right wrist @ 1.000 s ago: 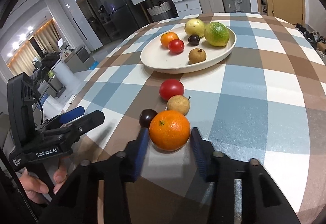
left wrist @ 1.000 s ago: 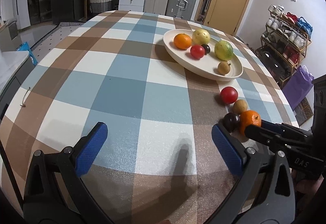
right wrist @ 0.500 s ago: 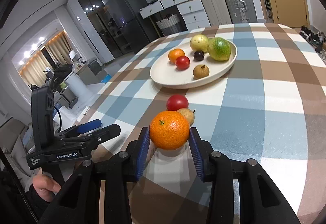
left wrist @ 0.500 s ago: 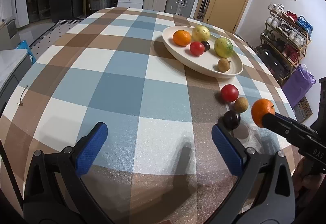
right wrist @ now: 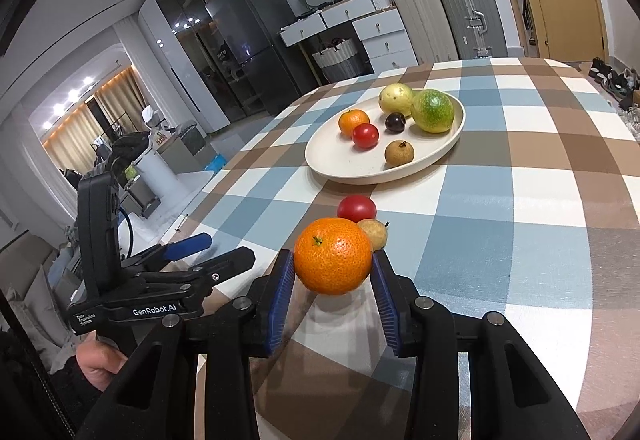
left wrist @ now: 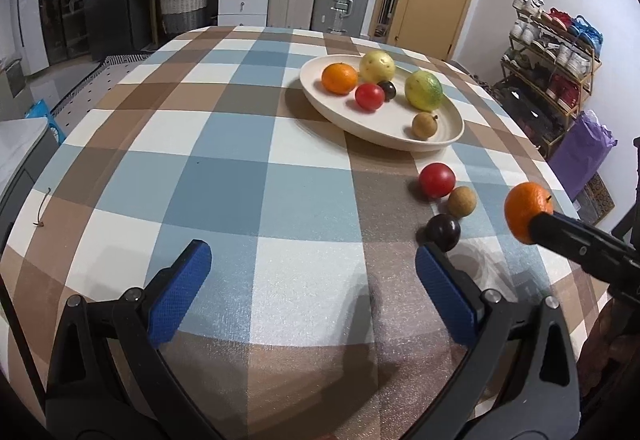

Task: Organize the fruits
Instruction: 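Lift the orange with the right gripper while the left gripper grasps the dark plum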

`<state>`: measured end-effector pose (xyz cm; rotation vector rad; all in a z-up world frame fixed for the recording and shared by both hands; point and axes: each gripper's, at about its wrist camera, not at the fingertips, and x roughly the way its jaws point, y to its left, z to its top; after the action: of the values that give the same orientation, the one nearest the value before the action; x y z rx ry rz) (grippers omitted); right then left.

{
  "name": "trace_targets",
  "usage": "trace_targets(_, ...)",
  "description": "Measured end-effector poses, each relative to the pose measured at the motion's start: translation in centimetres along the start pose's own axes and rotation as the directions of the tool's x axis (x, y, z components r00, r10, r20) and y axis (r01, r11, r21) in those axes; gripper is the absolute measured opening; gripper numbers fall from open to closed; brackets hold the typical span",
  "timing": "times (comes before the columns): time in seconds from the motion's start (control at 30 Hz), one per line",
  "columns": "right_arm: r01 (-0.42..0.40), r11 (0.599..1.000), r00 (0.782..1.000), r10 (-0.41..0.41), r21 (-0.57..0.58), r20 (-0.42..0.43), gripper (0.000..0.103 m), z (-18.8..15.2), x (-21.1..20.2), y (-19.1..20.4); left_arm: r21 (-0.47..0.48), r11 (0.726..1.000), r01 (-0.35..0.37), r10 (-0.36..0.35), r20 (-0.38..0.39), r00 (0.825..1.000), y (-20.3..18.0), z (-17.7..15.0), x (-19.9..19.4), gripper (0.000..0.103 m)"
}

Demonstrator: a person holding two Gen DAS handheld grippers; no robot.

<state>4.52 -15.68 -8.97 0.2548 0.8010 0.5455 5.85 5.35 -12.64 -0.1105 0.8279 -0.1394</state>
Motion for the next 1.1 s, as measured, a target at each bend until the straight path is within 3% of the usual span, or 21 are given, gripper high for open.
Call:
trace_targets(0.17, 0.001, 1.000, 1.000, -0.001, 0.008, 0.022, 0.040, -0.2, -1.2, -0.1, 0.056, 0.998, -0.022, 0.022, -0.014, 1.000, -1.2, 0.1, 0.2, 0.102)
trace_targets(0.43, 0.026, 0.999, 0.999, -0.027, 0.022, 0.043, 0.040, -0.9, -3.2, -1.0, 0.145, 0.988, 0.049, -0.042, -0.055, 0.998, -5.3, 0.6, 1.5, 0.102)
trace_targets(0.77, 0.045, 0.997, 0.997, -0.049, 0.065, 0.065, 0.040, -1.4, -5.2, -2.7, 0.225, 0.974, 0.038, -0.013, -0.112, 0.994, -8.8, 1.4, 4.0, 0.100)
trace_targets(0.83, 0.046, 0.996, 0.996, -0.051, 0.070, 0.067, 0.040, -1.4, -5.3, -2.9, 0.222, 0.974, 0.040, -0.015, -0.112, 0.994, -8.9, 1.6, 4.0, 0.093)
trace_targets(0.9, 0.046, 0.996, 0.996, -0.051, 0.073, 0.069, 0.040, -1.6, -5.5, -2.9, 0.214, 0.974, 0.078, -0.050, -0.130, 0.990, -8.9, 1.7, 4.2, 0.071)
trace_targets(0.97, 0.046, 0.996, 0.996, -0.051, 0.078, 0.068, 0.040, -1.6, -5.4, -3.0, 0.208, 0.971, 0.114, -0.082, -0.153, 0.985, -8.9, 1.6, 4.3, 0.062)
trace_targets(1.03, 0.048, 0.996, 0.996, -0.053, 0.080, 0.066, 0.040, -1.6, -5.4, -3.0, 0.215, 0.972, 0.097, -0.066, -0.148, 0.987, -9.0, 1.5, 4.3, 0.047)
trace_targets(1.1, 0.046, 0.996, 0.996, -0.052, 0.081, 0.067, 0.040, -1.6, -5.4, -3.0, 0.196, 0.971, 0.140, -0.111, -0.152, 0.982, -8.7, 1.6, 4.1, 0.022)
